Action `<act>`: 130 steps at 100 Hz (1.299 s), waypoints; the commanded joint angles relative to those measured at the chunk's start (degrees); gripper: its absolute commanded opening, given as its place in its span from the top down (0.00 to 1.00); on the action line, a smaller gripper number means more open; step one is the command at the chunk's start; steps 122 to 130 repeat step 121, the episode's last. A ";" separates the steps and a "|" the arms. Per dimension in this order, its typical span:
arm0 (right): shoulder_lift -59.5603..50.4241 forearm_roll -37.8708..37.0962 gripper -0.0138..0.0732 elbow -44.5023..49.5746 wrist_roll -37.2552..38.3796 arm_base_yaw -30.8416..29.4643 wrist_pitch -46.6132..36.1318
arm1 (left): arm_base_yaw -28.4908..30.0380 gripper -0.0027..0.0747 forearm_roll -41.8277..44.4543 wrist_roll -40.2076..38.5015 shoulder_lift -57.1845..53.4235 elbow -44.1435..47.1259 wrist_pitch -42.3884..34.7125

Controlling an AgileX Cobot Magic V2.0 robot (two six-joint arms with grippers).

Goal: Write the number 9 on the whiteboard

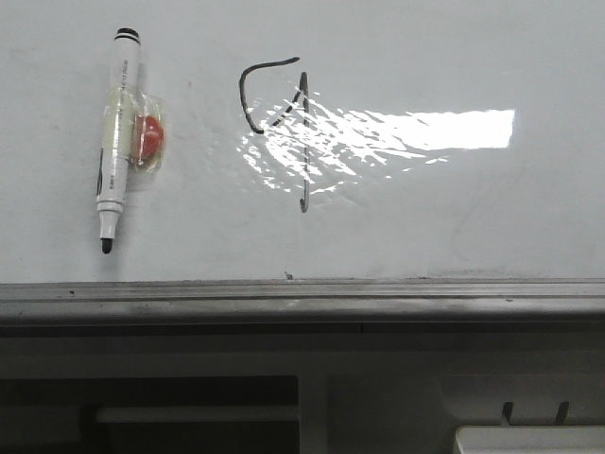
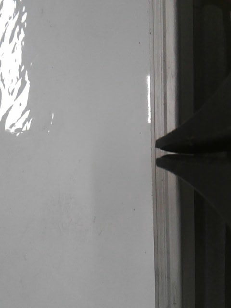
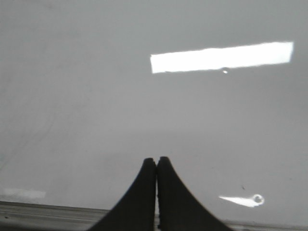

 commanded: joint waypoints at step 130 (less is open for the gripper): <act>-1.66 -2.02 0.92 1.43 0.41 -4.85 10.52 | 0.08 0.99 0.10 0.11 -1.54 2.33 -2.89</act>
